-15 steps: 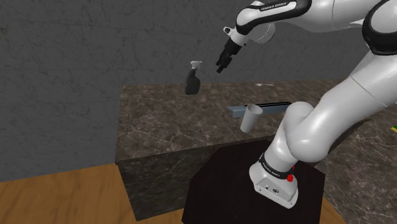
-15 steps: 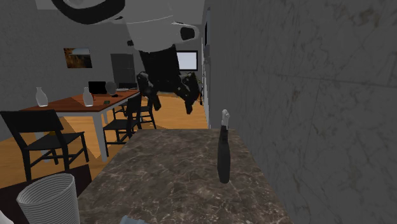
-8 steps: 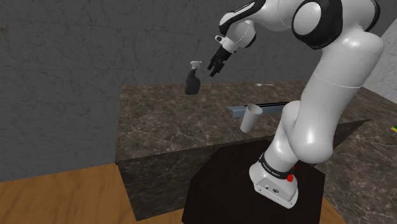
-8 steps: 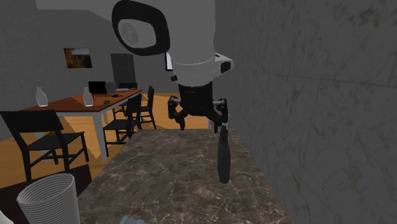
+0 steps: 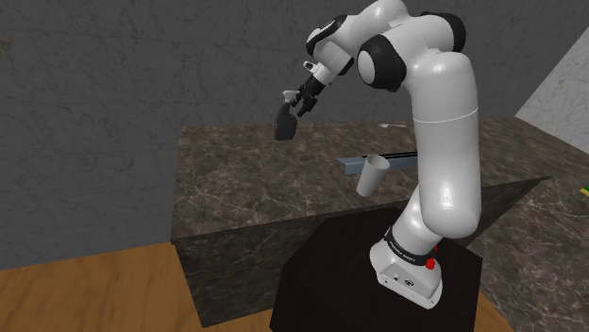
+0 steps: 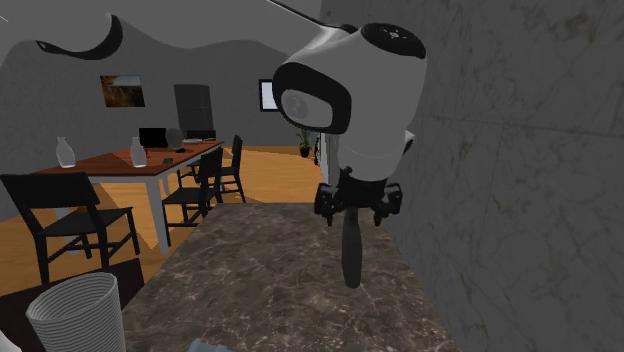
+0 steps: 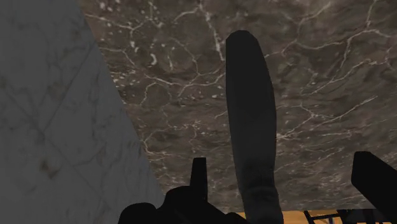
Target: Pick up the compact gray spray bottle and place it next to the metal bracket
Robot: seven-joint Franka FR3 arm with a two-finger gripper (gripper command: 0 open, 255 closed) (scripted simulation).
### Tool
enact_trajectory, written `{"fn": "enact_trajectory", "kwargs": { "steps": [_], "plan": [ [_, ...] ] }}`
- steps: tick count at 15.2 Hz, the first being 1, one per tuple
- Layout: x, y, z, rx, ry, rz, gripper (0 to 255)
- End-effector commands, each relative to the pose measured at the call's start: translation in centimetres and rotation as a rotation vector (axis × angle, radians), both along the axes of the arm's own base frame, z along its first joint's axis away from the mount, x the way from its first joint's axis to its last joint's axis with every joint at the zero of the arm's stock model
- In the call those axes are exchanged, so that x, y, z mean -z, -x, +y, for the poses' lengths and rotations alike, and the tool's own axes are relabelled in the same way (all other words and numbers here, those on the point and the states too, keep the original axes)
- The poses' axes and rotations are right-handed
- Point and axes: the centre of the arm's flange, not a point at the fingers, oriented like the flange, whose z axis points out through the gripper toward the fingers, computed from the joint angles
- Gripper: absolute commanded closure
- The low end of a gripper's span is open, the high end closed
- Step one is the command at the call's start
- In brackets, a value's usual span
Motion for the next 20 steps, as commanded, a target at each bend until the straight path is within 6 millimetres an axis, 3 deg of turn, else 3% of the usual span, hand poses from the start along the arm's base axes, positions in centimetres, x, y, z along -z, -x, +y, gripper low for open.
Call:
{"fn": "enact_trajectory", "kwargs": {
  "steps": [1,7,15,16,20],
  "plan": [
    [1.2,-0.9,0.0,-0.017,-0.008,-0.007,0],
    [4.2,-1.8,1.5,-0.017,-0.008,-0.007,0],
    [4.2,-1.8,1.5,-0.017,-0.008,-0.007,0],
    [4.2,-1.8,1.5,-0.017,-0.008,-0.007,255],
    [4.2,-1.8,1.5,-0.017,-0.008,-0.007,255]
  ]
}}
